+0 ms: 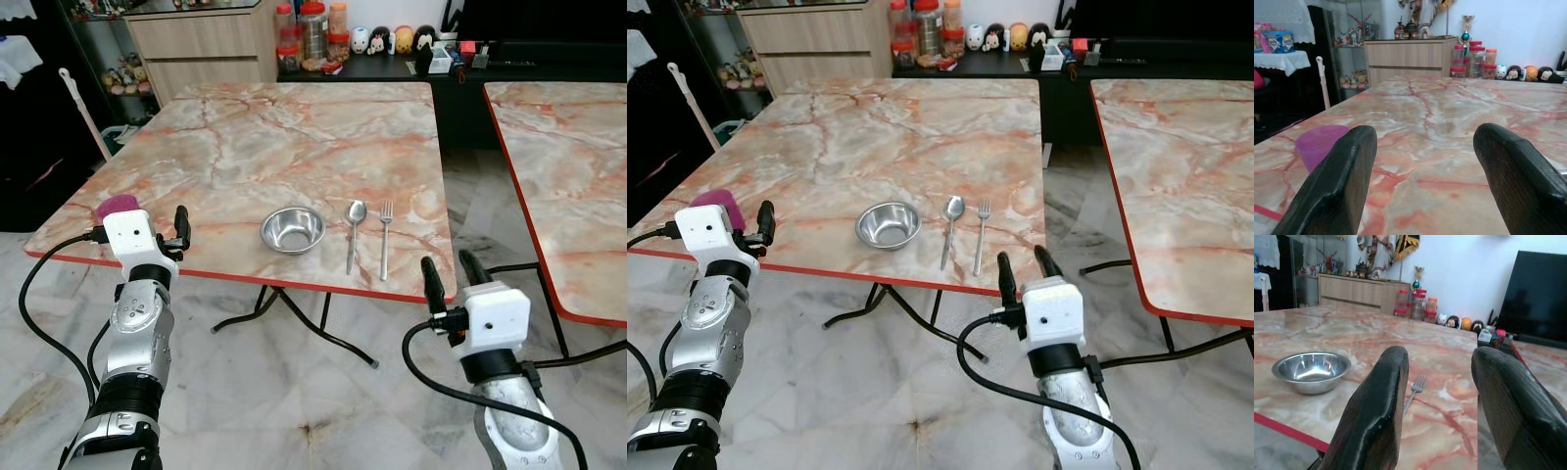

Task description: Setting the table

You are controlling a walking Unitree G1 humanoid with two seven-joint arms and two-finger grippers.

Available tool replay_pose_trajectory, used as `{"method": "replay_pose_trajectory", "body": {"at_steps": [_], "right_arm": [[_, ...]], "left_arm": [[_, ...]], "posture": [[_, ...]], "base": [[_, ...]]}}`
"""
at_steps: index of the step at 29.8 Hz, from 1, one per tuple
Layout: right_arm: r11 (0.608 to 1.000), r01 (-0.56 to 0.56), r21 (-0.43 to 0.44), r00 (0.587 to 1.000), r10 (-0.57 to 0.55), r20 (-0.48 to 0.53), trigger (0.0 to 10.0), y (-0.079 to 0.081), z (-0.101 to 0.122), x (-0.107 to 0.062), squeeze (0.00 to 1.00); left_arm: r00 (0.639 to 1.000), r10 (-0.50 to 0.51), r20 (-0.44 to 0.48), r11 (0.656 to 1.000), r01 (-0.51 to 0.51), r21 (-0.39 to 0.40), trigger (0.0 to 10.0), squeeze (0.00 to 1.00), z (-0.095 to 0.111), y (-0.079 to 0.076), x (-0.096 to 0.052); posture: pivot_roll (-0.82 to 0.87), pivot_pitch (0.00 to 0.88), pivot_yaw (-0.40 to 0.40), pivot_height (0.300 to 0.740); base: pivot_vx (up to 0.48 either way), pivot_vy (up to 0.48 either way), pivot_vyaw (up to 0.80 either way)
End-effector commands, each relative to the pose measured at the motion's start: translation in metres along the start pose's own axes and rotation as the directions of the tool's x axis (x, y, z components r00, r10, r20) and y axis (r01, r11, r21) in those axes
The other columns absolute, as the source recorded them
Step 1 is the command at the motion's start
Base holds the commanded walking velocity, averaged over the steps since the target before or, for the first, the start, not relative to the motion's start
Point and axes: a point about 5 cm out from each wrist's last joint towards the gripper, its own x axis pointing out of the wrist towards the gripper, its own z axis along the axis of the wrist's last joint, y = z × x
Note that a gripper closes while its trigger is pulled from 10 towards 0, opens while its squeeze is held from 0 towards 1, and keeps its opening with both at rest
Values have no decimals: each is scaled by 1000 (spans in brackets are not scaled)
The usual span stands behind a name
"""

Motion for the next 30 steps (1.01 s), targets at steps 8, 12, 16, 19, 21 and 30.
{"method": "replay_pose_trajectory", "body": {"at_steps": [8,12,16,19,21,30], "right_arm": [[1000,-16,11,1000,17,-19,10000,4,-9,3,0],[1000,-18,5,999,19,-36,10000,5,-12,4,0],[1000,-23,0,999,23,-32,10000,5,-12,4,0],[1000,-27,0,999,27,-30,10000,5,-12,4,0],[999,-33,-17,999,33,-40,10000,6,-13,4,0],[998,-62,-6,997,62,-45,10000,9,-16,3,0]], "left_arm": [[1000,17,14,1000,-17,6,10000,0,6,6,5],[1000,27,11,1000,-27,4,10000,0,6,8,7],[999,32,7,999,-32,4,10000,0,5,9,7],[999,48,-1,999,-48,-7,10000,0,4,11,7],[998,59,-8,998,-59,-10,10000,0,2,14,5],[995,92,-44,996,-93,-17,10000,0,-7,22,2]], "posture": [[-81,37,96,740],[-81,41,95,740],[-83,44,92,740],[-80,46,90,740],[-81,47,87,740],[-118,21,60,740]], "base": [[0,0,0],[0,0,-356],[0,0,-644],[0,0,-608],[0,0,0],[0,0,0]]}}
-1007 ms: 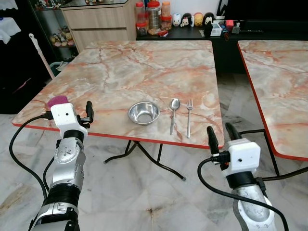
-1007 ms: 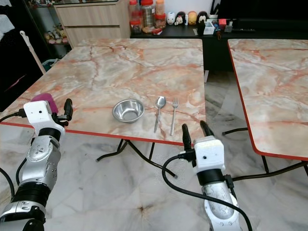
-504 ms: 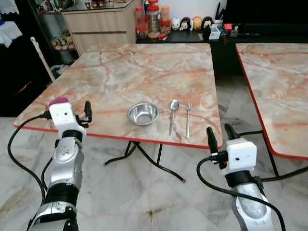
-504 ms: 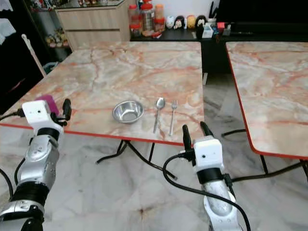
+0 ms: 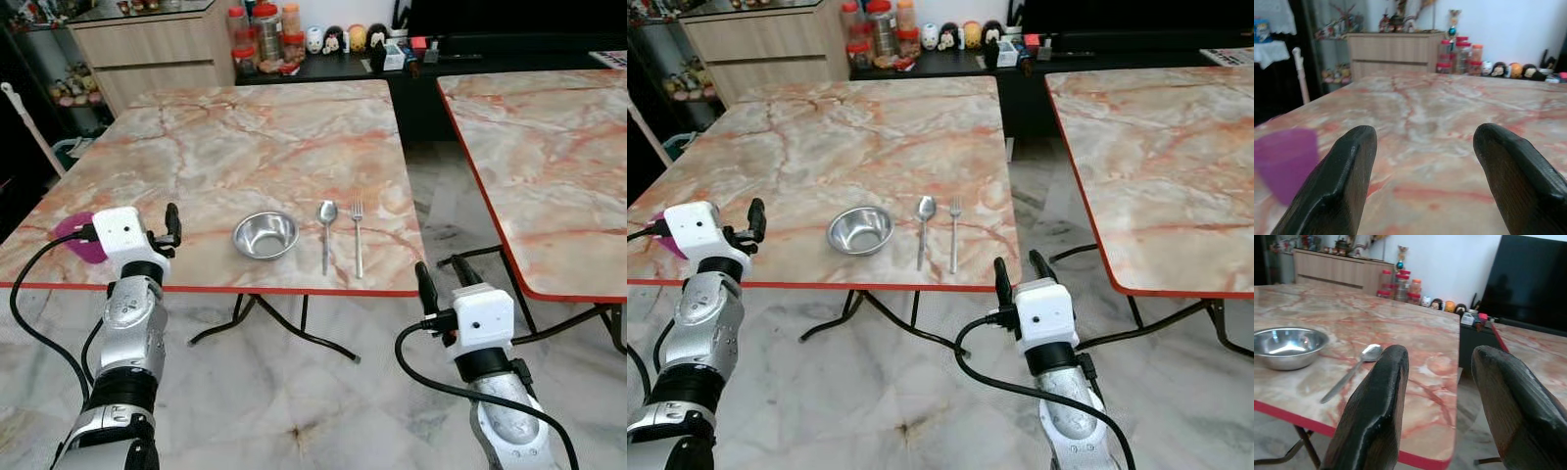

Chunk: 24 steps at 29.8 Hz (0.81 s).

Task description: Setting the table

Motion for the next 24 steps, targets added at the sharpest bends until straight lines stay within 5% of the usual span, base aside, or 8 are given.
{"method": "replay_pose_trajectory", "body": {"at_steps": [1,11,24], "right_arm": [[1000,-18,2,1000,18,2,10000,3,0,1,0],[1000,-23,9,1000,23,-11,10000,2,-4,-1,0],[999,-27,18,999,27,-17,10000,3,-9,-5,0]], "left_arm": [[999,31,-9,999,-31,-5,10000,0,-2,8,-1],[999,28,-15,998,-29,-55,10000,0,-7,-4,-1],[1000,2,-21,999,-3,-45,10000,0,-9,-5,-1]], "posture": [[-118,21,60,740],[-142,0,44,740],[-139,0,61,740]], "base": [[0,0,0],[0,0,0],[332,0,-111]]}}
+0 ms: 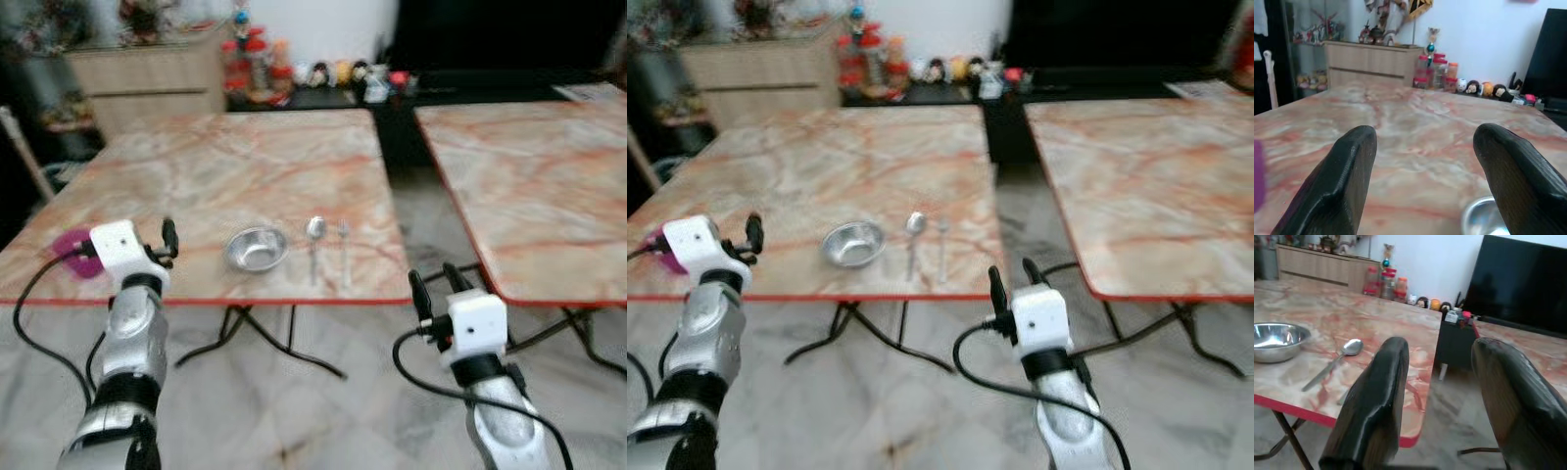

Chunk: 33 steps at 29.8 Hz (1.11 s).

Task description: Setting the table

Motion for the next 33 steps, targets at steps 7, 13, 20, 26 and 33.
{"method": "replay_pose_trajectory", "body": {"at_steps": [7,13,20,26,33], "right_arm": [[1000,-19,-7,1000,19,9,10000,3,0,2,0],[999,-39,-33,999,40,13,10000,3,2,4,0],[999,-36,-22,999,36,14,10000,2,3,8,0],[999,-36,-14,999,36,16,10000,3,5,9,0],[999,-39,-8,999,39,14,10000,5,6,8,0]], "left_arm": [[1000,4,-14,1000,-4,12,10000,0,-2,4,0],[1000,12,-9,1000,-12,18,10000,0,0,7,2],[1000,11,-1,1000,-11,26,10000,0,5,10,4],[999,26,-39,999,-24,35,10000,0,4,19,3],[977,90,-194,994,-77,72,10000,0,-7,36,-2]], "posture": [[-141,0,61,740],[-138,0,56,740],[-124,0,58,740],[-110,17,68,740],[-97,27,77,740]], "base": [[343,0,0],[342,0,0],[325,0,0],[0,0,0],[0,0,0]]}}
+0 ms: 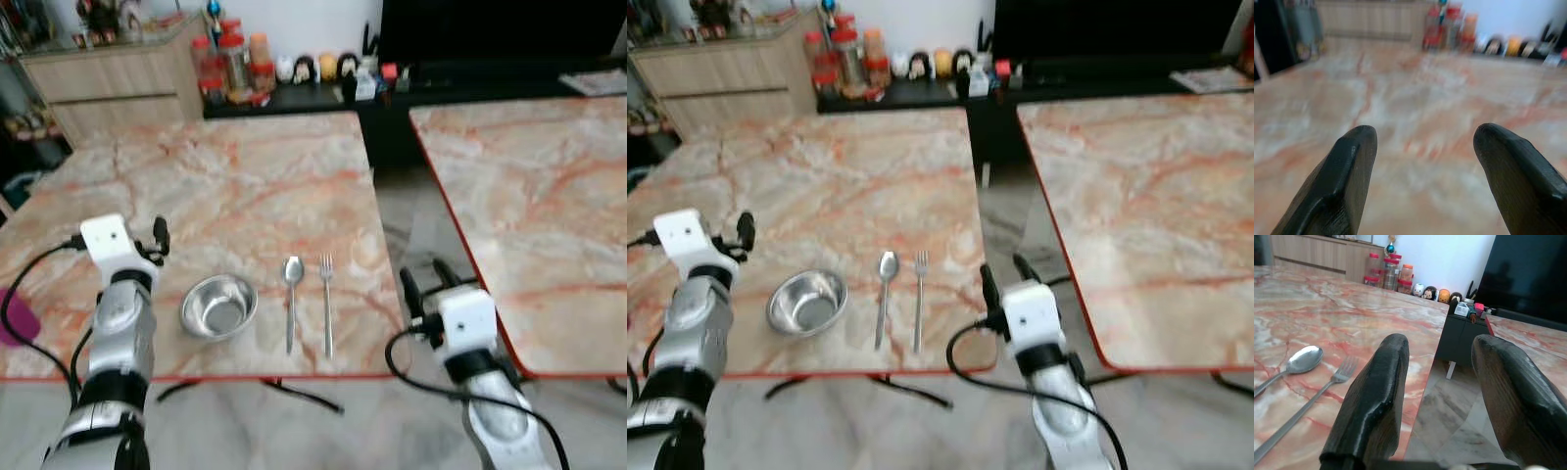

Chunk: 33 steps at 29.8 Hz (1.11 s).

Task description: Setting the table

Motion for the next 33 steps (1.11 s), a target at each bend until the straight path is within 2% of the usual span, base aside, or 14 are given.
{"method": "replay_pose_trajectory", "body": {"at_steps": [1,6,11,12,22,23,33], "right_arm": [[1000,-4,13,1000,4,10,10000,3,4,0,0],[1000,-8,22,1000,8,4,10000,4,4,0,0],[1000,-9,25,1000,9,3,10000,4,4,0,0],[1000,-14,26,1000,14,1,10000,5,3,-1,0],[999,-20,35,1000,20,-5,10000,8,3,-1,0],[999,-22,36,1000,23,-6,10000,8,3,-1,0],[999,-30,34,999,30,-15,10000,10,3,-8,0]], "left_arm": [[997,42,-72,999,-40,23,10000,0,-2,14,-1],[984,66,-167,997,-59,43,10000,0,-3,20,-4],[975,65,-213,998,-63,17,10000,0,0,19,-6],[974,7,-228,1000,-8,-5,10000,1000,0,12,-8],[949,-8,-316,1000,5,-10,10000,1000,4,2,-5],[942,-14,-335,1000,9,-16,10000,0,3,1,-6],[914,-61,-401,998,50,-39,10000,0,-3,-3,-14]], "posture": [[-94,32,78,740],[-92,34,78,740],[-92,34,78,740],[-77,38,78,740],[-82,46,83,740],[-79,46,80,740],[-84,55,93,740]], "base": [[0,0,0],[0,0,0],[0,0,0],[0,0,0],[0,0,0],[0,0,0],[0,0,0]]}}
